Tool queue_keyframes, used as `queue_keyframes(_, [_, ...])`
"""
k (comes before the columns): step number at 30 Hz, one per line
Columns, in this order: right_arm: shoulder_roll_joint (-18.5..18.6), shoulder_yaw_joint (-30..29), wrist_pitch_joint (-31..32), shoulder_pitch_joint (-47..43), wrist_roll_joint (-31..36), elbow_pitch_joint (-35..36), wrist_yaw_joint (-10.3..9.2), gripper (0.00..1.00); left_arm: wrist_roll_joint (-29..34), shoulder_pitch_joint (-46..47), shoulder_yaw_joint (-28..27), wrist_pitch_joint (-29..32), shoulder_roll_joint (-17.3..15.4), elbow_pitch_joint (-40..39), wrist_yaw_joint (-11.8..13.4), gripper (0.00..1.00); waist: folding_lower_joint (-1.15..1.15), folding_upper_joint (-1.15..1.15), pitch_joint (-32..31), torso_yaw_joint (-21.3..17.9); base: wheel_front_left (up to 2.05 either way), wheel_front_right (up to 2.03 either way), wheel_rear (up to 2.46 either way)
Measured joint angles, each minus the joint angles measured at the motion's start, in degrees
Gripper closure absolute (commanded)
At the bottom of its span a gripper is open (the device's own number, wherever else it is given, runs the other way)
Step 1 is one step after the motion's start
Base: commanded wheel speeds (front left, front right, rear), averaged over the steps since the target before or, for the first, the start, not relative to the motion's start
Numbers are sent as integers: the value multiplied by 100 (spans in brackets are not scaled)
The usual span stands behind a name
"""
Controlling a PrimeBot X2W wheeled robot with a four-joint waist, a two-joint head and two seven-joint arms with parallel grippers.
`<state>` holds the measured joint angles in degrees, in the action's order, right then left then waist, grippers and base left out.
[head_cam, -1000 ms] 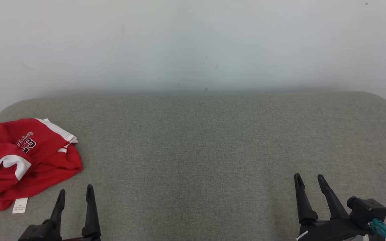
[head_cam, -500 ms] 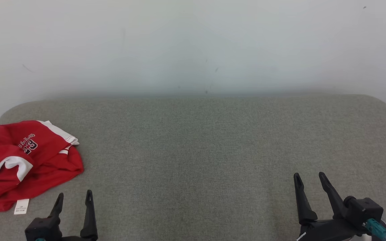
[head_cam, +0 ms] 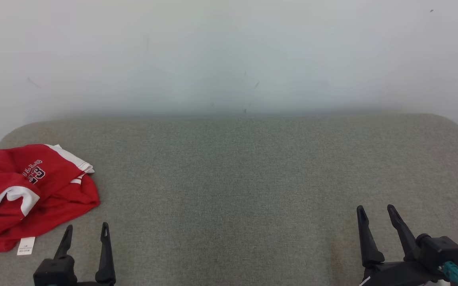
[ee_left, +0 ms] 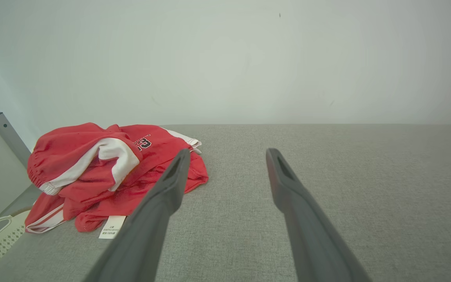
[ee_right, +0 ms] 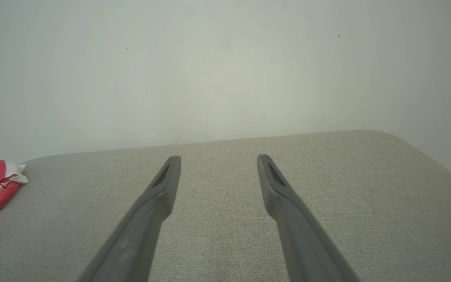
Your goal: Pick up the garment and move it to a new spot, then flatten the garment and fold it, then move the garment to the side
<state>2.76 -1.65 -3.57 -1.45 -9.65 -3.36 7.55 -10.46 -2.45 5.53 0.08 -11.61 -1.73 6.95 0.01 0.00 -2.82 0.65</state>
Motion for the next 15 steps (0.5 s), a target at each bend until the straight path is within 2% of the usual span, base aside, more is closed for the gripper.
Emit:
queue_keyframes(3, [0,-16,-7,-8,-124,-3,0,0,35,-30,0,-4,-11,-45,11,0,0,0,-11,3,0,0,0])
queue_keyframes(15, [3,21,-52,-31,46,-52,0,0,167,-105,14,-35,-77,-94,70,0,-1,0,-27,8,0,0,0])
